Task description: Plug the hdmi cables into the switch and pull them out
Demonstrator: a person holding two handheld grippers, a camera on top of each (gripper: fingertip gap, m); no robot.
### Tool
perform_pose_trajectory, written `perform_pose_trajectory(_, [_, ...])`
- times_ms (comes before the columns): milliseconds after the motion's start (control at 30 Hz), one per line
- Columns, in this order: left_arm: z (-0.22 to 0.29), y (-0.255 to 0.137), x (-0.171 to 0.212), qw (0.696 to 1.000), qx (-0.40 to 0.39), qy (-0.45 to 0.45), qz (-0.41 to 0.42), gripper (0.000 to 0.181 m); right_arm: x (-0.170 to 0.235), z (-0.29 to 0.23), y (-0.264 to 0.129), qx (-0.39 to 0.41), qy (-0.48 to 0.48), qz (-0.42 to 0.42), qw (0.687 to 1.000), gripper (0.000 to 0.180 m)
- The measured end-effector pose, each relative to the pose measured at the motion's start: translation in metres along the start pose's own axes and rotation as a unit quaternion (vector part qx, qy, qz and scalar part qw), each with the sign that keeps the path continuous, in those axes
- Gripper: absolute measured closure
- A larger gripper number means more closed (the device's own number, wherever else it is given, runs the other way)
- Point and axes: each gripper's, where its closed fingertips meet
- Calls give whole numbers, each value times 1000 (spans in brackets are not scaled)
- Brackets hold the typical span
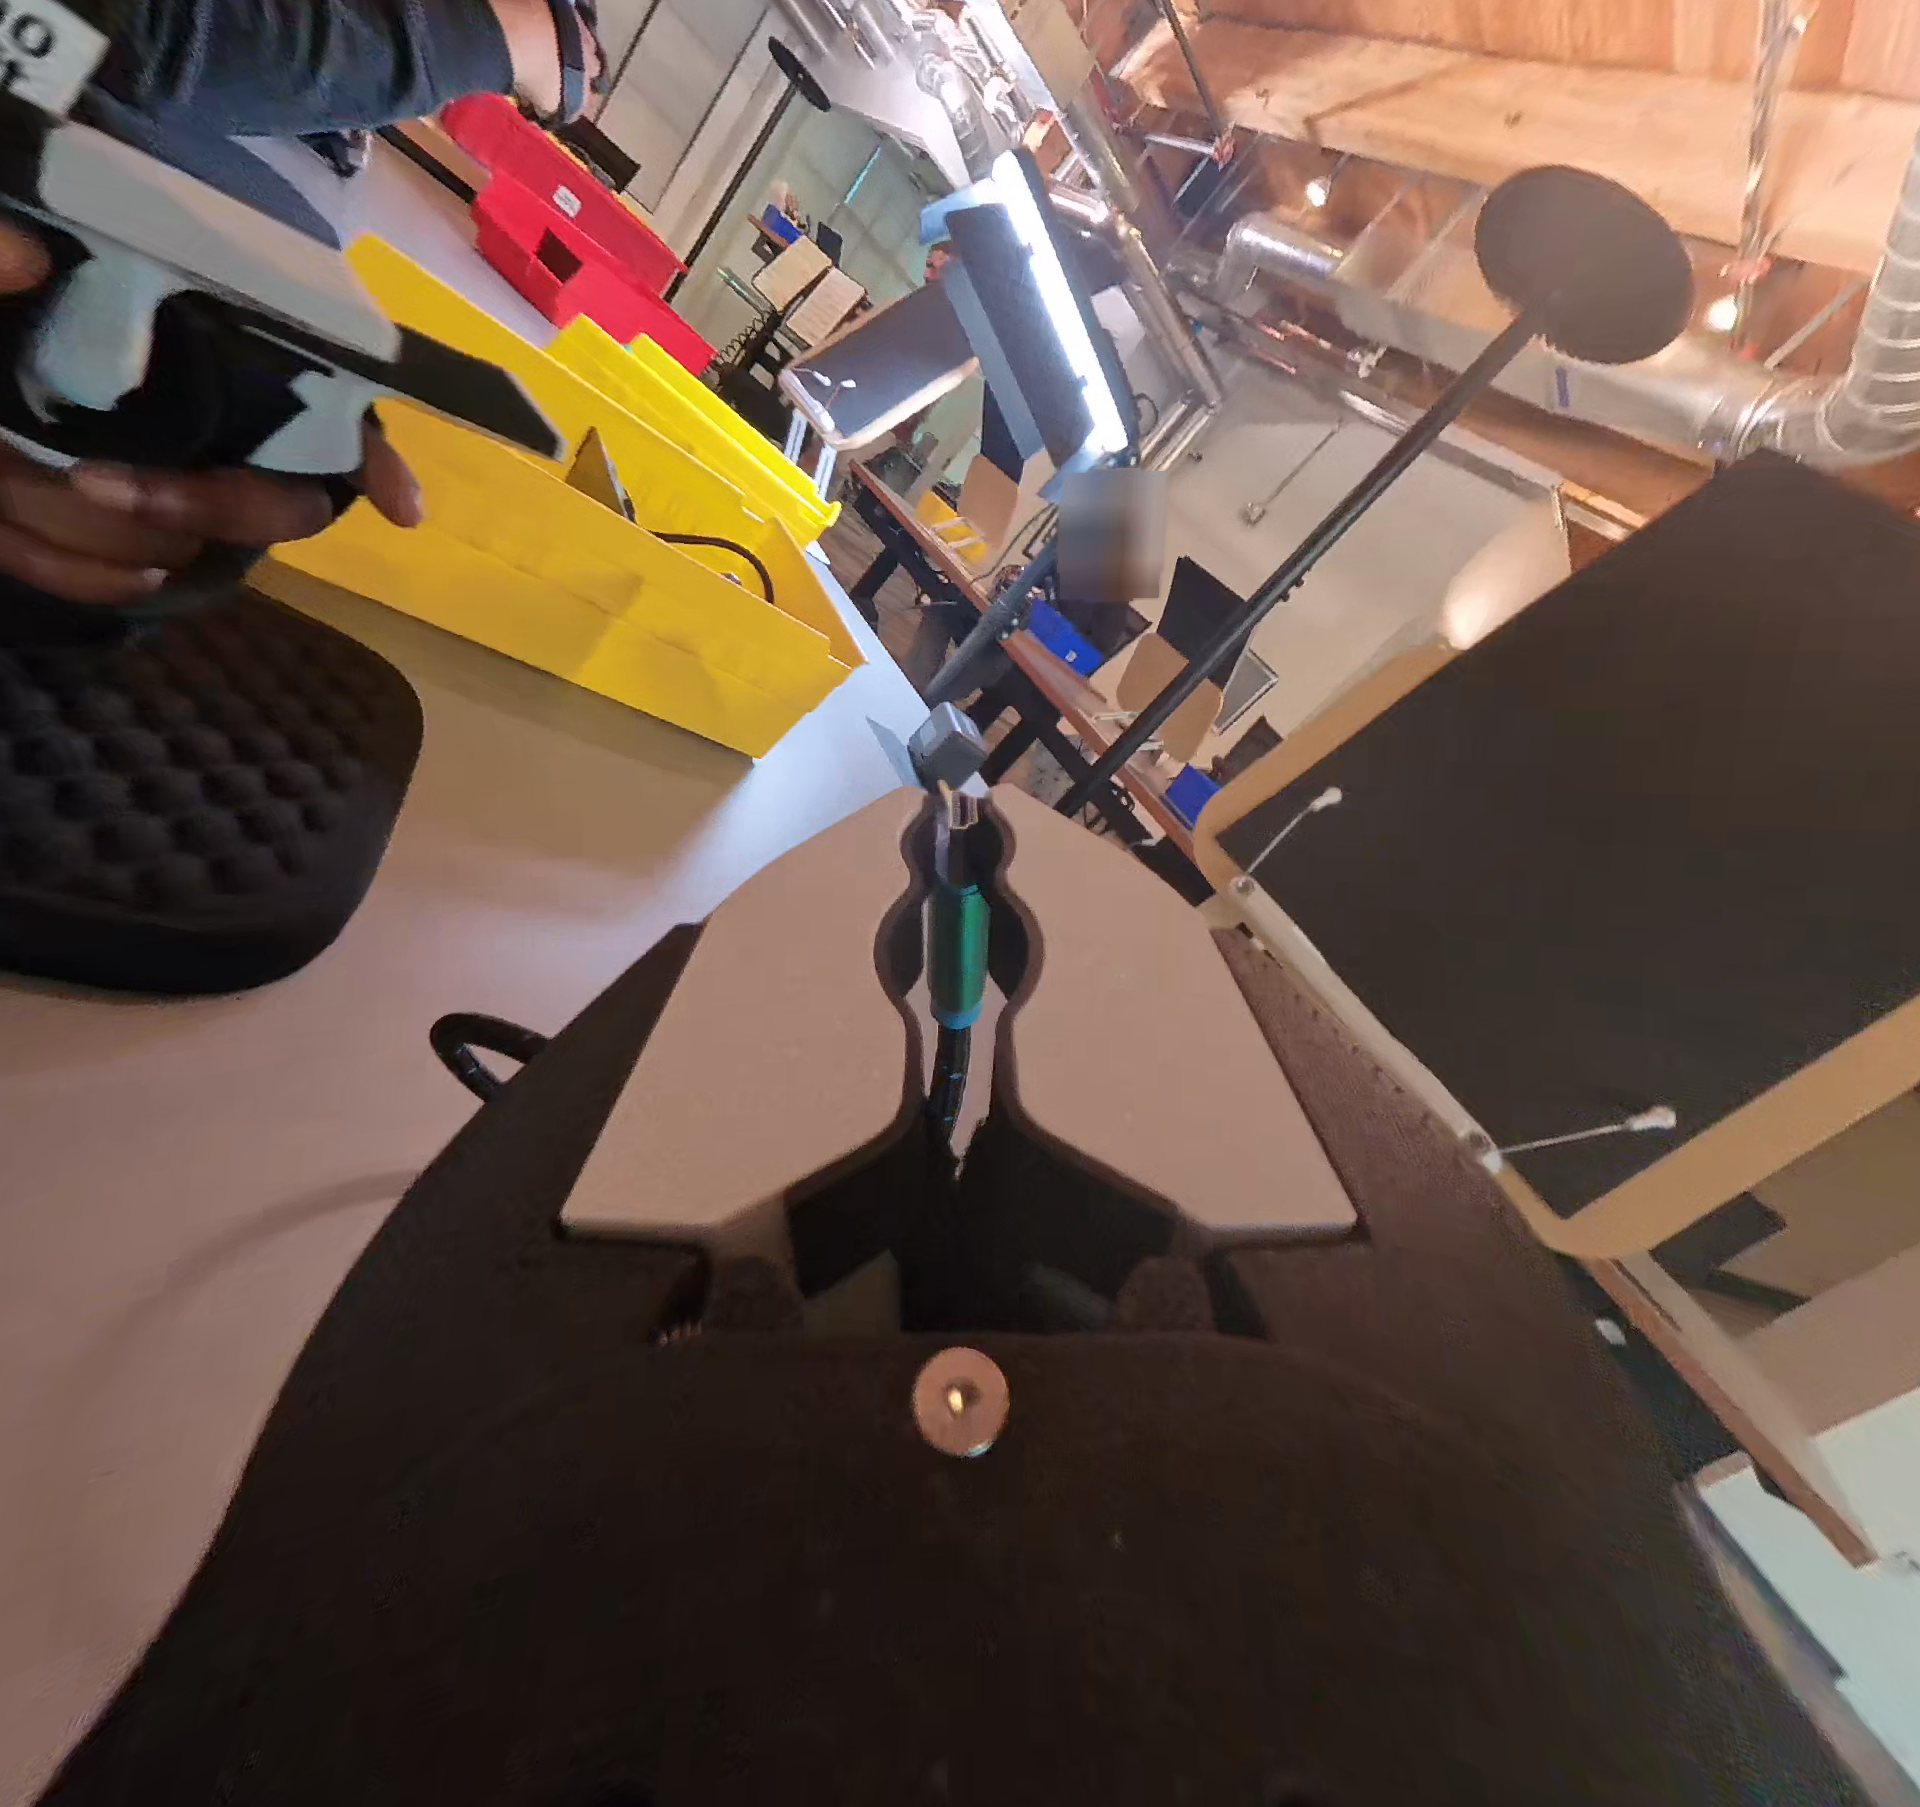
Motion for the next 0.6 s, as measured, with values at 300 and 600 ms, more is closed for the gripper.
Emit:
perform_pose_trajectory(300, [28, 68, 30, 984, 54, 79, -153, 132, -21, -18, -2, -28, -28, 43, 998, 173])
perform_pose_trajectory(600, [52, 122, 64, 964, 70, 220, -134, 162, -59, -24, -19, -132, 179, 191, 956, 173])
Point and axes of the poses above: each gripper's, where its closed fingertips meet, y out along the fingers, x out of its underside, z = x × y across the jaws, and after that the axes turned 4 degrees about -y, right-handed
